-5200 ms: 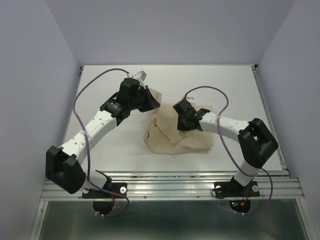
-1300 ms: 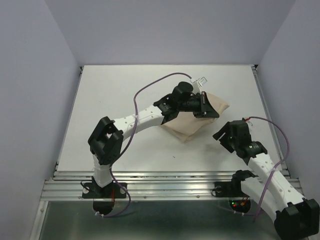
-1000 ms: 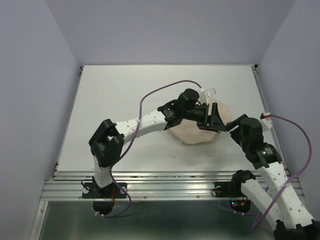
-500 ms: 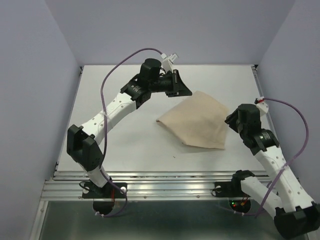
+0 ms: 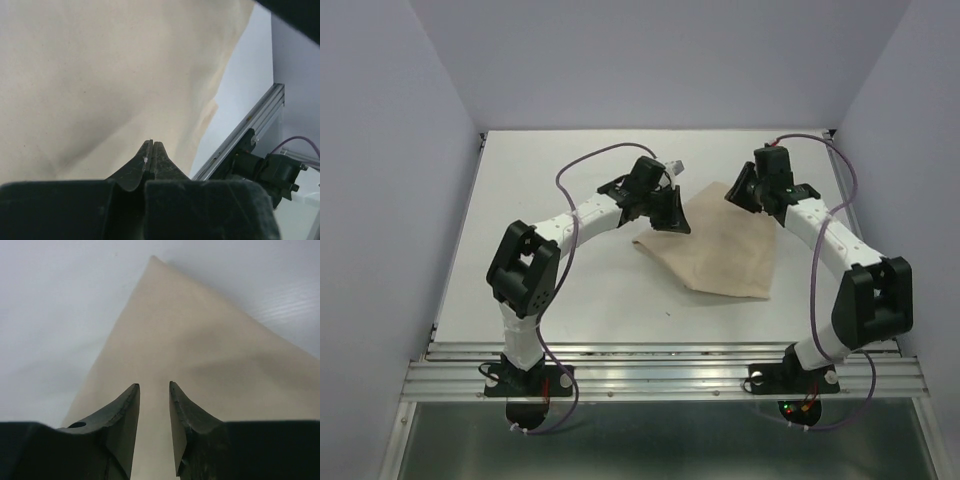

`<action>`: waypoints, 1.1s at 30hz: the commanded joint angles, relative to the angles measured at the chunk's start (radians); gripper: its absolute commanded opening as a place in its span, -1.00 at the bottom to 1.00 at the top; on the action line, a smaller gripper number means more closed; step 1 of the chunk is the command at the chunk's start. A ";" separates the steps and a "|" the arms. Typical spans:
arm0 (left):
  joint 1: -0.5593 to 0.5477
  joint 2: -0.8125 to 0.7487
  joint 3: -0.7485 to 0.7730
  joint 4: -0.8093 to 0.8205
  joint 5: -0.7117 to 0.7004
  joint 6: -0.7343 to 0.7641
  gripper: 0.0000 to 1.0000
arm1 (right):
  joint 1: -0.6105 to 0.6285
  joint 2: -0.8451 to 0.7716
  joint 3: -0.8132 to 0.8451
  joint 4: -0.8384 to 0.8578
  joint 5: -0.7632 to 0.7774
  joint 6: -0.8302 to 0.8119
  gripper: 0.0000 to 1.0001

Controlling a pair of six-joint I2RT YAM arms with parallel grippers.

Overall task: Prepare the surgical pack
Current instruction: Pack the surgical kit at the center of the board.

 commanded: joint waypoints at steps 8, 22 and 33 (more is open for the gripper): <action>-0.031 -0.028 -0.289 0.255 0.110 -0.042 -1.00 | -0.184 0.250 -0.113 0.494 -0.638 0.119 -0.38; -0.067 -0.216 -0.312 0.172 0.045 -0.017 -1.00 | -0.277 0.103 -0.187 0.520 -0.782 0.122 -0.48; -0.068 -0.135 -0.409 0.238 0.054 -0.017 -1.00 | -0.143 0.000 -0.599 0.626 -0.783 0.145 -0.46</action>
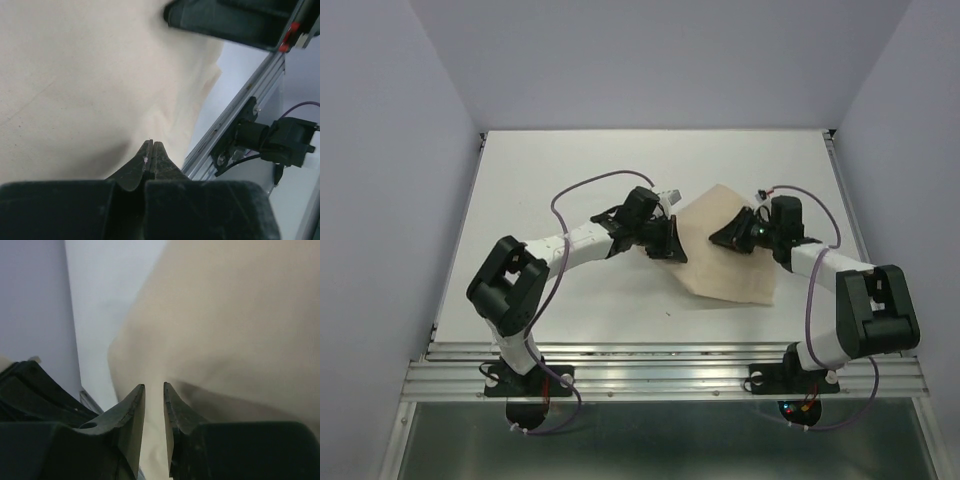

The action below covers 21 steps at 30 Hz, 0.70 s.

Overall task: Prepare the surgical pack
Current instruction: Pack the surgical kit at the center of the board.

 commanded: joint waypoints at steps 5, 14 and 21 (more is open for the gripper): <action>-0.010 0.053 -0.106 0.057 0.042 0.022 -1.00 | -0.002 0.005 -0.215 -0.015 -0.013 -0.017 -0.46; 0.069 -0.062 0.033 -0.125 -0.066 0.127 -1.00 | -0.103 -0.179 0.109 -0.330 0.314 -0.136 -0.40; 0.200 0.016 0.062 -0.073 -0.073 0.096 -1.00 | -0.170 0.049 0.163 -0.269 0.230 -0.155 -0.42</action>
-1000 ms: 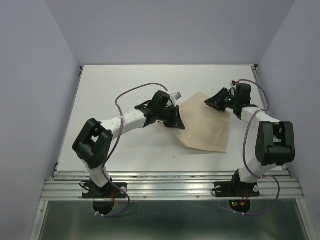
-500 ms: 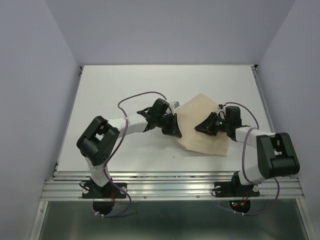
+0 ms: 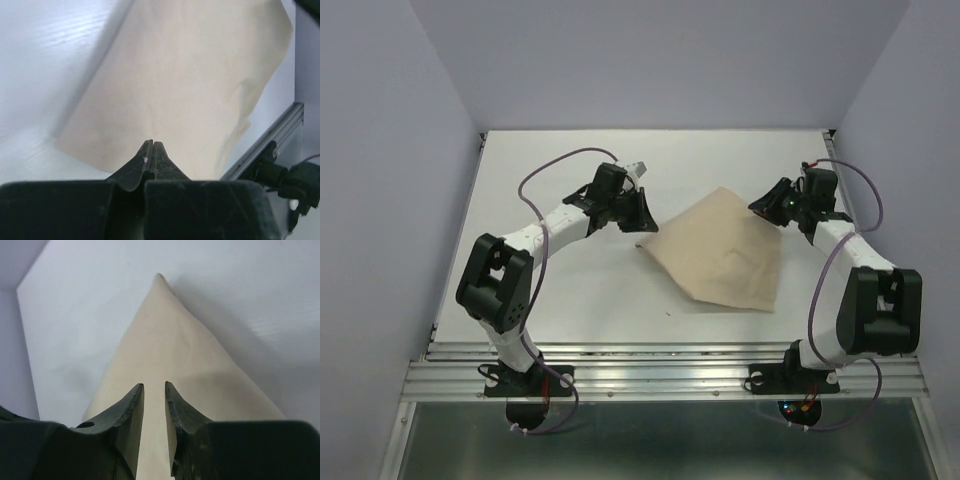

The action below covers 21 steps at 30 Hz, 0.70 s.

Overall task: Prepare the surgical pack
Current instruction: Pack the surgical kit at the center of the board.

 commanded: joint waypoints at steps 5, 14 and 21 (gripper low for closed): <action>0.040 0.141 -0.032 0.090 0.034 -0.025 -1.00 | -0.008 0.247 -0.082 0.047 0.043 -0.032 -0.48; 0.036 -0.006 -0.213 0.123 0.039 -0.046 -1.00 | -0.008 0.124 0.022 -0.049 0.103 -0.074 -0.46; -0.041 -0.154 -0.378 0.120 0.049 -0.100 -1.00 | -0.008 0.077 0.108 -0.245 0.319 -0.153 -0.36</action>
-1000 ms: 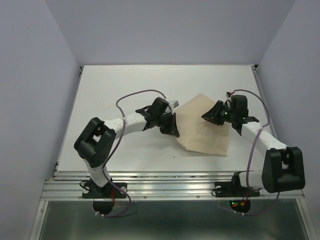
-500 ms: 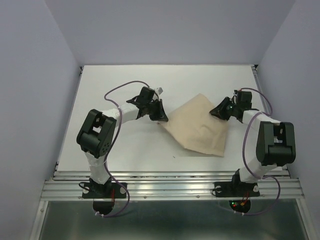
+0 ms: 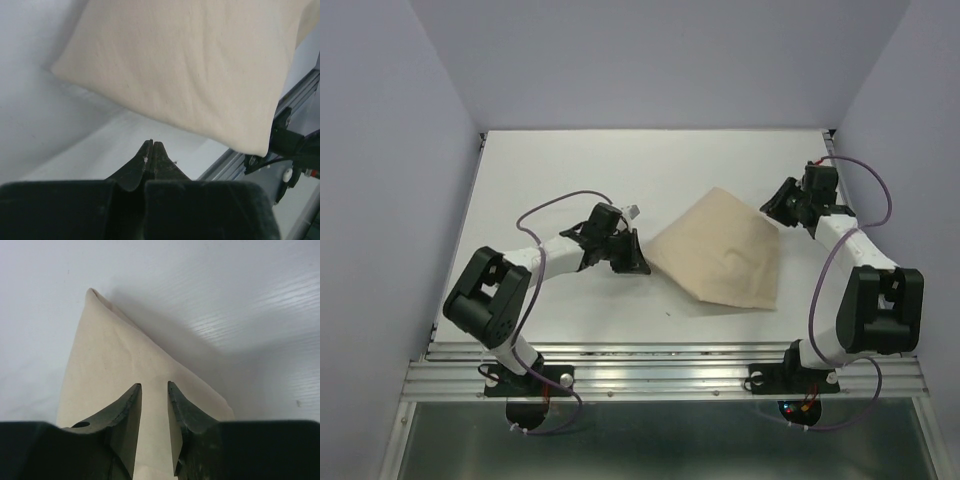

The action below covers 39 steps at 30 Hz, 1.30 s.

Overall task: Prepare the surgical pack
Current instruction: Pack the surgical kit at the center of the board.

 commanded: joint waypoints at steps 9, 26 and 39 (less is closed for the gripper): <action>0.014 -0.231 0.141 -0.268 -0.092 0.087 -1.00 | 0.079 -0.125 0.036 -0.229 0.294 -0.122 -0.53; 0.031 0.448 0.846 -0.378 -0.281 0.156 -1.00 | 0.229 0.033 -0.081 -0.100 0.357 0.007 -0.72; -0.091 0.398 0.640 -0.266 -0.250 0.108 -1.00 | 0.229 -0.025 -0.119 -0.050 0.371 0.005 -0.78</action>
